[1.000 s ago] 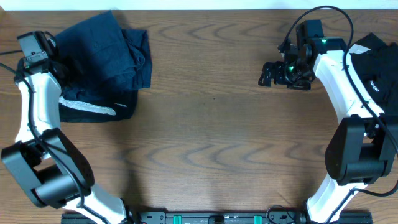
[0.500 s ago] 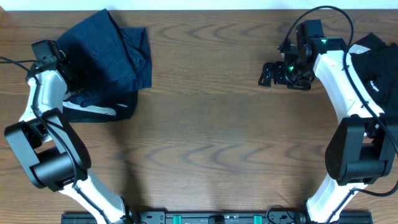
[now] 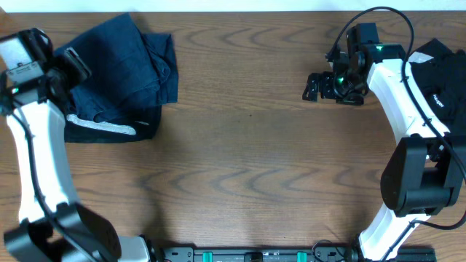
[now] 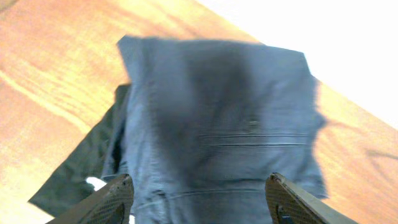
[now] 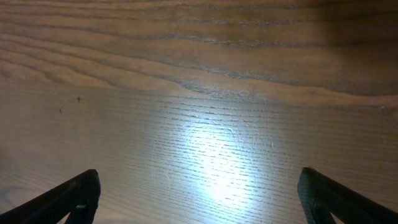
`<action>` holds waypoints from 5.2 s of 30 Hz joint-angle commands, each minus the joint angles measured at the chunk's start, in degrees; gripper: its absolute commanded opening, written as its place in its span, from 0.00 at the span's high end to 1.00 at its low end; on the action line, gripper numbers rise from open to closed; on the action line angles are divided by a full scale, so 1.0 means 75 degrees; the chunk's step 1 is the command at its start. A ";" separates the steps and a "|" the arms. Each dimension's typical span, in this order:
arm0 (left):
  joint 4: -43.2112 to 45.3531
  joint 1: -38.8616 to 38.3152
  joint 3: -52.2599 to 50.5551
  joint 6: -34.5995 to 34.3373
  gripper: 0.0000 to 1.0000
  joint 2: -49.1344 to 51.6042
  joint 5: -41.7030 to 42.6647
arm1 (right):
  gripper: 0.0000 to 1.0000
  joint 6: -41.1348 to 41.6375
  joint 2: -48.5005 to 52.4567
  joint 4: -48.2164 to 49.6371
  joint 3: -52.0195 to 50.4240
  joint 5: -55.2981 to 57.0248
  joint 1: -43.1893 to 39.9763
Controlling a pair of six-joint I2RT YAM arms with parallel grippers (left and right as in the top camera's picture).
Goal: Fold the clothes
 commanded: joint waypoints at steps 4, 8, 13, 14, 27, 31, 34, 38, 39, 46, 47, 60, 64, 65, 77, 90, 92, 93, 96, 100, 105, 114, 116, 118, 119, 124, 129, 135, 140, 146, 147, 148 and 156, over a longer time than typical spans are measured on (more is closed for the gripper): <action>-0.0175 -0.0067 0.0050 0.0012 0.13 -0.0003 0.1635 | 0.01 0.0061 0.0009 -0.0003 0.0055 0.0026 -0.0023; -0.0230 -0.0064 0.0038 0.0015 0.02 0.0000 0.1632 | 0.01 0.0061 0.0009 -0.0003 0.0055 0.0026 -0.0023; -0.0230 -0.0064 0.0038 0.0017 0.02 0.0000 0.1629 | 0.01 0.0061 0.0009 -0.0003 0.0055 0.0026 -0.0023; -0.0230 -0.0064 0.0038 0.0017 0.02 0.0000 0.1629 | 0.01 0.0061 0.0009 -0.0003 0.0055 0.0026 -0.0023; -0.0230 -0.0064 0.0038 0.0017 0.02 0.0000 0.1629 | 0.01 0.0061 0.0009 -0.0006 0.0055 0.0026 -0.0023; -0.0230 -0.0064 0.0038 0.0017 0.02 0.0000 0.1629 | 0.01 0.0061 0.0009 -0.0003 0.0055 0.0026 -0.0023; -0.0230 -0.0064 0.0038 0.0017 0.02 0.0000 0.1629 | 0.01 0.0061 0.0009 -0.0003 0.0055 0.0026 -0.0023; -0.0227 -0.0064 0.0038 0.0017 0.02 0.0000 0.1629 | 0.01 0.0061 0.0009 -0.0003 0.0055 0.0026 -0.0015; -0.0230 -0.0064 0.0038 0.0017 0.02 0.0000 0.1629 | 0.01 0.0061 0.0009 -0.0003 0.0055 0.0026 -0.0015; -0.0227 -0.0064 0.0038 0.0017 0.02 0.0000 0.1629 | 0.01 0.0038 -0.0017 0.0947 -0.0149 -0.0023 0.0044; -0.0230 -0.0064 0.0038 0.0017 0.02 0.0000 0.1629 | 0.01 0.0029 -0.0134 0.1341 -0.0245 -0.0012 0.0082; -0.0230 -0.0064 0.0038 0.0017 0.02 0.0000 0.1629 | 0.01 -0.2285 -0.2774 0.4657 -0.0632 0.0624 0.1020; -0.0230 -0.0064 0.0038 0.0017 0.02 0.0000 0.1629 | 0.01 -0.2320 -0.3547 0.4660 -0.0664 0.0799 0.1043; -0.0230 -0.0064 0.0038 0.0017 0.02 0.0000 0.1629 | 0.01 -0.2384 -0.3774 0.4663 -0.0729 0.0796 0.1043; -0.0230 -0.0064 0.0038 0.0017 0.02 0.0000 0.1629 | 0.01 -0.3506 -0.7329 0.6076 -0.4567 0.0874 0.1000; -0.0230 -0.0064 0.0038 0.0017 0.02 0.0000 0.1629 | 0.01 -0.3354 -1.1176 0.8276 -0.9731 0.1017 0.0970; -0.0227 -0.0064 0.0038 0.0017 0.02 0.0000 0.1629 | 0.01 -0.3252 -1.1567 0.8297 -1.0075 0.0959 0.0970; -0.0230 -0.0064 0.0038 0.0017 0.02 0.0000 0.1629 | 0.01 -0.3200 -1.1715 0.8288 -1.0188 0.0962 0.0970; -0.0230 -0.0064 0.0038 0.0017 0.02 0.0000 0.1629 | 0.01 -0.3110 -1.2316 0.8294 -1.0620 0.0959 0.0970; -0.0230 -0.0064 0.0038 0.0017 0.02 0.0000 0.1629 | 0.01 -0.2754 -1.2881 0.8425 -1.1089 0.0965 0.0970; -0.0230 -0.0064 0.0038 0.0017 0.02 0.0000 0.1629 | 0.01 -0.2165 -1.3374 0.8548 -1.1514 0.1020 0.0962; -0.0230 -0.0064 0.0038 0.0017 0.02 0.0000 0.1629 | 0.01 -0.0959 -1.4498 0.8317 -1.2120 0.1594 0.0688; -0.0227 -0.0064 0.0038 0.0017 0.02 0.0000 0.1629 | 0.01 -0.0959 -1.4790 0.7959 -1.2117 0.1594 0.0606; -0.0230 -0.0064 0.0038 0.0017 0.02 0.0000 0.1629 | 0.01 -0.0959 -1.4784 0.7839 -1.2117 0.1594 0.0463; -0.0230 -0.0064 0.0038 0.0017 0.02 0.0000 0.1629 | 0.01 -0.0959 -1.4787 0.7769 -1.2117 0.1594 0.0393; -0.0230 -0.0064 0.0038 0.0017 0.02 0.0000 0.1629 | 0.01 -0.0956 -1.4787 0.7420 -1.2117 0.1594 0.0006; -0.0230 -0.0064 0.0038 0.0017 0.02 0.0000 0.1629 | 0.01 -0.0956 -1.4787 0.7428 -1.2117 0.1606 -0.0376; -0.0230 -0.0064 0.0038 0.0017 0.02 0.0000 0.1629 | 0.01 -0.0956 -1.4787 0.7428 -1.2117 0.1623 -0.0729; -0.0230 -0.0064 0.0038 0.0017 0.02 0.0000 0.1629 | 0.01 -0.0959 -1.4787 0.7428 -1.2117 0.1620 -0.0796; -0.0230 -0.0064 0.0038 0.0017 0.02 0.0000 0.1629 | 0.01 -0.0956 -1.4784 0.7428 -1.2115 0.1620 -0.0796; -0.0230 -0.0064 0.0038 0.0017 0.02 0.0000 0.1629 | 0.01 -0.0959 -1.4784 0.7426 -1.2115 0.1620 -0.0796; -0.0230 -0.0064 0.0038 0.0017 0.02 0.0000 0.1629 | 0.01 -0.0959 -1.4784 0.7428 -1.2115 0.1620 -0.0796; -0.0230 -0.0064 0.0038 0.0017 0.02 0.0000 0.1629 | 0.01 -0.0959 -1.4784 0.7426 -1.2115 0.1620 -0.0796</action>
